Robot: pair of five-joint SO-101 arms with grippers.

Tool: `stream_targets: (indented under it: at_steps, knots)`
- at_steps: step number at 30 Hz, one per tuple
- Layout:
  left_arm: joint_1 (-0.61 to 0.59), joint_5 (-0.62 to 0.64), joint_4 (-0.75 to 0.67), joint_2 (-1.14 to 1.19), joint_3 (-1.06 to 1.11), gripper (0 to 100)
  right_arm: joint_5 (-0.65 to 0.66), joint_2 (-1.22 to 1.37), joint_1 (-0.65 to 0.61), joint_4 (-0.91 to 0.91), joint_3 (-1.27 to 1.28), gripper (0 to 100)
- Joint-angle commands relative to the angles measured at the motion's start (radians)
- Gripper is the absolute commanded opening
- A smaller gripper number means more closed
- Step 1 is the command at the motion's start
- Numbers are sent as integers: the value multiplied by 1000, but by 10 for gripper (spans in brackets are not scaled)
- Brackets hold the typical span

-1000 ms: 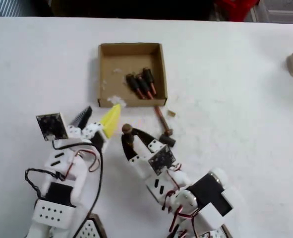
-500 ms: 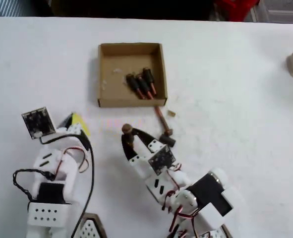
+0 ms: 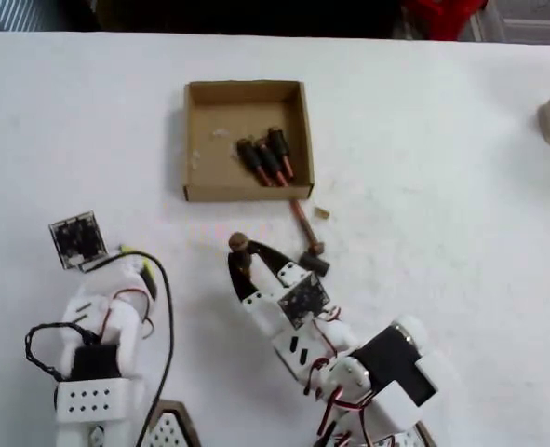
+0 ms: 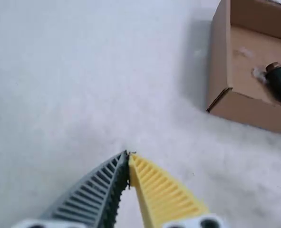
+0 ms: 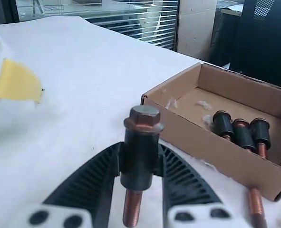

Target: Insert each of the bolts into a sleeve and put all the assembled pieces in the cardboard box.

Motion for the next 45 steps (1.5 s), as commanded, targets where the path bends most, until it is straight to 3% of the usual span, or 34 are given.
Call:
stream_targets:
  at_steps: [1,11,21,37,45]
  knots:
    - [-12,-78,38,-7,-3,24,6,-8,31,-25,6,16]
    - [-7,-344,275,-7,-3,24,6,-10,68,-24,6,16]
    - [-7,-354,275,-7,-3,24,6,-104,119,45,3,16]
    - [-8,-354,278,-7,-3,24,-2,-852,242,908,-17,17]
    - [-12,-356,281,-7,-5,24,-2,-1113,302,1573,-267,17]
